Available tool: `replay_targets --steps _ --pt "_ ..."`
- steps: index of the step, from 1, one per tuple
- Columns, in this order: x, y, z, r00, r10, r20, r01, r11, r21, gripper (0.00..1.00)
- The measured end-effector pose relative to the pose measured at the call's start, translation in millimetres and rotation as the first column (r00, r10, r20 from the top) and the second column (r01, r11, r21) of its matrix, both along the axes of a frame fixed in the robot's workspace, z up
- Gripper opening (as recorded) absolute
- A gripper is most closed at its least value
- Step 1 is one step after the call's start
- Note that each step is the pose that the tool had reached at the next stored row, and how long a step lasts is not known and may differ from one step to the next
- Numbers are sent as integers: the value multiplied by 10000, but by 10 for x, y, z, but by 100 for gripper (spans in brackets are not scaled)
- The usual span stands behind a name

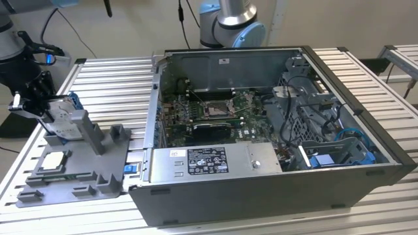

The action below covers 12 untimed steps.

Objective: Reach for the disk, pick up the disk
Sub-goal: 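Pick up the disk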

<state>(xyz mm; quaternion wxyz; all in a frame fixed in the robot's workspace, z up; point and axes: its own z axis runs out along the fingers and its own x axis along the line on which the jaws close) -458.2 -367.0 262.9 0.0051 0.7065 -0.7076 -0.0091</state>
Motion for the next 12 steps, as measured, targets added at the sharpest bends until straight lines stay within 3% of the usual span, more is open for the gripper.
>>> replay_targets --steps 1,3,12 --pt "0 0 0 10000 0 0 0 10000 -8 0" --pt "-1 0 1 10000 0 -1 0 9999 122 0" --pt "0 0 1 10000 0 0 0 9999 114 0"
